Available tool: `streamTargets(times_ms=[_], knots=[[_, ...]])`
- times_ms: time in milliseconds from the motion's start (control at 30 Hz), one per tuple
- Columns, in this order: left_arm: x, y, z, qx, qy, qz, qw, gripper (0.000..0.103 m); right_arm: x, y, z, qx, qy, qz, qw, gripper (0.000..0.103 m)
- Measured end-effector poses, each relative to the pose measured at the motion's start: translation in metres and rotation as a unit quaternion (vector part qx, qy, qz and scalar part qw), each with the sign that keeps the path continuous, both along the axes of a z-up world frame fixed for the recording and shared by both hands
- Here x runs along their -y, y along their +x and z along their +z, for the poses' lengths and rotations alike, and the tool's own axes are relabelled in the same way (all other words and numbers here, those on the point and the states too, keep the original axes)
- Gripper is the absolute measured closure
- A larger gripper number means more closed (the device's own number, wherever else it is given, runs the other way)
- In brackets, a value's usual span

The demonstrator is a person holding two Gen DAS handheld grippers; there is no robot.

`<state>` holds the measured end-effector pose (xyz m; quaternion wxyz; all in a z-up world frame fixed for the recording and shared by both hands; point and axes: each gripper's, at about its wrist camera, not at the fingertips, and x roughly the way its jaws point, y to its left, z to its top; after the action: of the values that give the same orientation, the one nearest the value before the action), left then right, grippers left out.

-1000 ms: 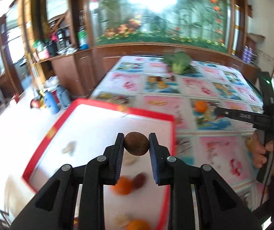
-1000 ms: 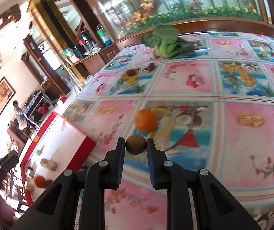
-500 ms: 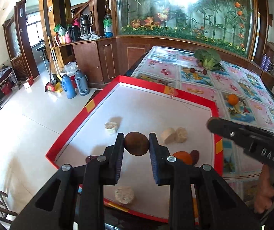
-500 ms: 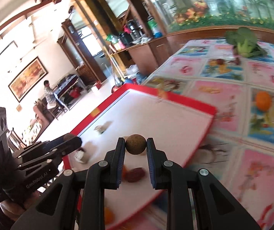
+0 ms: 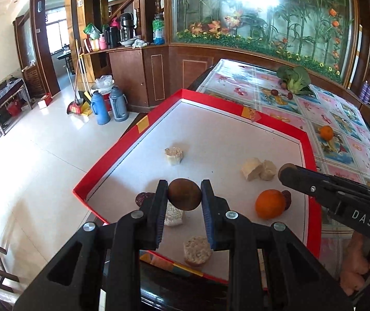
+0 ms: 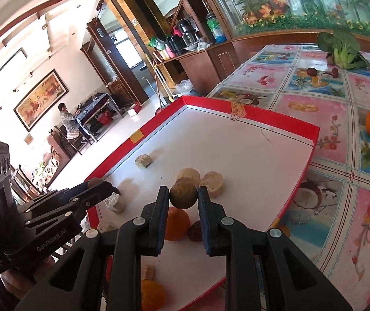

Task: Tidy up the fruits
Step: 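Lower both kiwis into the tray and open both grippers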

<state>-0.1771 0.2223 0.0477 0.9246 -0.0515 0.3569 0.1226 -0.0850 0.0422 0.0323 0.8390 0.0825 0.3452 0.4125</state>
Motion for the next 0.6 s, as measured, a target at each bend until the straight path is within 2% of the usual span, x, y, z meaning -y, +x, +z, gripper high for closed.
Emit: streamTargets(times_ms=[133,600], knots=[[0.0024,-0.0012,-0.0013,0.002,0.010,0.005,0.9999,0.075,0.0002,0.0012,-0.0026,-0.009,0.002,0.000,1.000,0.082],[0.0014,0.0018,-0.0087,-0.009,0.007,0.009,0.9999,0.075,-0.0024,-0.0023,-0.0032,-0.008,0.002,0.013,1.000,0.082]])
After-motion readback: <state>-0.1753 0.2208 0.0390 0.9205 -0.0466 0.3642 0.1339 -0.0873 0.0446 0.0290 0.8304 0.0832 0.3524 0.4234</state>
